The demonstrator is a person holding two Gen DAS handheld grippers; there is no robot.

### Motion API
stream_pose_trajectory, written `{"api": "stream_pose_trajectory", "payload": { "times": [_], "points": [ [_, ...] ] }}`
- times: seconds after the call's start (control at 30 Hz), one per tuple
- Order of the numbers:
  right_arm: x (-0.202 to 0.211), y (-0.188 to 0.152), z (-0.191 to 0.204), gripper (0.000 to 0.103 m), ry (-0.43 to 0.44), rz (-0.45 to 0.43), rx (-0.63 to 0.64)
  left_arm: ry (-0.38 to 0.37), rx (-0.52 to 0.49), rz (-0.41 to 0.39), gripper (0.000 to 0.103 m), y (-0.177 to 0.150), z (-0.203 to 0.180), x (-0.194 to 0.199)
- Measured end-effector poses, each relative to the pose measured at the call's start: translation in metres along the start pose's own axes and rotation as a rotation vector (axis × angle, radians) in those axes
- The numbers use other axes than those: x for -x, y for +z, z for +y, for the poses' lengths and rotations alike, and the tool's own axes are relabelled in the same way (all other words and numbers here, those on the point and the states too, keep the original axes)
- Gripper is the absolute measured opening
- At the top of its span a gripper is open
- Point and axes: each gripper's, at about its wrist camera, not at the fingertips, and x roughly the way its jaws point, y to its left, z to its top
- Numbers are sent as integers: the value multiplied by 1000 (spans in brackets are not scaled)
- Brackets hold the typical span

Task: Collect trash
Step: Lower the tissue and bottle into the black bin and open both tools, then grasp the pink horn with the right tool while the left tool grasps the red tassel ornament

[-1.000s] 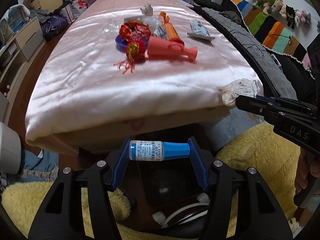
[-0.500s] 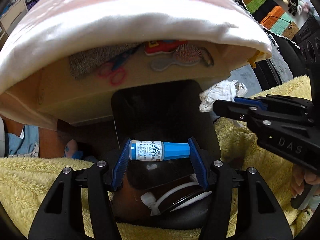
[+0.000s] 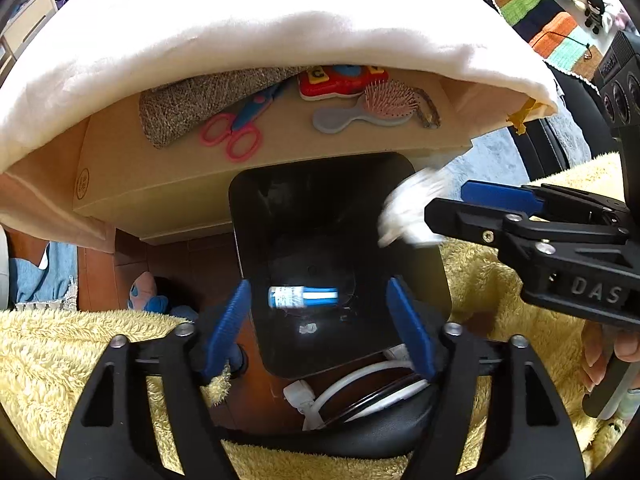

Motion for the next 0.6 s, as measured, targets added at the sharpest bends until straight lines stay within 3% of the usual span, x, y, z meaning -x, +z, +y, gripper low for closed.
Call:
{"api": "stream_pose_trajectory", "payload": {
  "times": [0.2, 0.4, 0.6],
  "points": [
    [23, 9, -8, 56, -36, -67, -19, 20, -2, -30, 87, 4, 3, 14],
    [62, 22, -19, 67, -67, -186, -30, 71, 8, -95, 89, 16, 12, 41],
    [77, 36, -20, 69, -82, -240, -6, 95, 29, -180, 89, 34, 23, 73]
  ]
}}
